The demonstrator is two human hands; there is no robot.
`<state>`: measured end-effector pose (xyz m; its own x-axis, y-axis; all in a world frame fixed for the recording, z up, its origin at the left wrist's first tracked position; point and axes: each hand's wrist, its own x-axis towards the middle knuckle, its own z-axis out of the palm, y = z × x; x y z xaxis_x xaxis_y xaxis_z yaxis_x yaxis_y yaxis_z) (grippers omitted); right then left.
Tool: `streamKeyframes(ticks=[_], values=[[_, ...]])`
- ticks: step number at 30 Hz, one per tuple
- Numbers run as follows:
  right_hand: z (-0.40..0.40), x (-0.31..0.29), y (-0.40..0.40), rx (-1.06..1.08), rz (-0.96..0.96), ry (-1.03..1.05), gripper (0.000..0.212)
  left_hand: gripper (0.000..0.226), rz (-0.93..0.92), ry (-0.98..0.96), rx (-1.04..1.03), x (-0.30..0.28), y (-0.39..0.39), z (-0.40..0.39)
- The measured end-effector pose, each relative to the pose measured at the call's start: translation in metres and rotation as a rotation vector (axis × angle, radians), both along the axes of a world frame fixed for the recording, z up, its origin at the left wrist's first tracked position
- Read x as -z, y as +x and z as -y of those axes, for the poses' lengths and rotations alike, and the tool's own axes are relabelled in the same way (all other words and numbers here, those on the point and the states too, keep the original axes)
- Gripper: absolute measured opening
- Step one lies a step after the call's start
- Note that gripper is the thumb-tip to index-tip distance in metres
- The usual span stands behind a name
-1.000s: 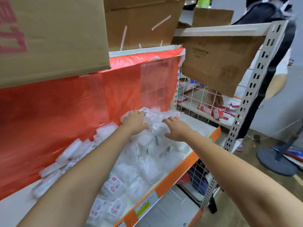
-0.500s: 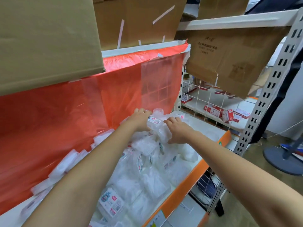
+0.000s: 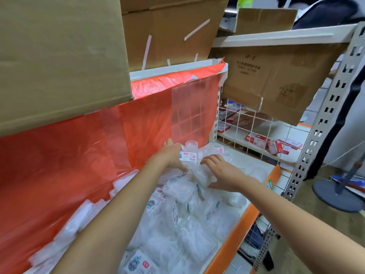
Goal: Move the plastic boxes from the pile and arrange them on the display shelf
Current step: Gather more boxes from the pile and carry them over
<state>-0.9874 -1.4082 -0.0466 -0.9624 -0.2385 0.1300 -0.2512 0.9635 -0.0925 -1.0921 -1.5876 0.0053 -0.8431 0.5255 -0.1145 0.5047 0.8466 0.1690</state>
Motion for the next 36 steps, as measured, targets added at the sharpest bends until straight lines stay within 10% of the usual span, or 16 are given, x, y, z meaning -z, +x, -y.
streamKeyframes(ticks=[16,25,36], values=[[-0.002,-0.009,0.052,-0.168,0.375,-1.772,0.061,0.076,0.038,0.735,-0.251,0.006,0.105,0.036],[-0.007,0.012,0.073,-0.347,0.612,-2.156,0.093,0.074,0.047,0.788,-0.370,0.025,0.166,0.041],[0.051,0.028,0.088,-0.056,0.953,-2.259,0.031,0.071,-0.017,0.939,-0.604,0.061,0.249,0.066]])
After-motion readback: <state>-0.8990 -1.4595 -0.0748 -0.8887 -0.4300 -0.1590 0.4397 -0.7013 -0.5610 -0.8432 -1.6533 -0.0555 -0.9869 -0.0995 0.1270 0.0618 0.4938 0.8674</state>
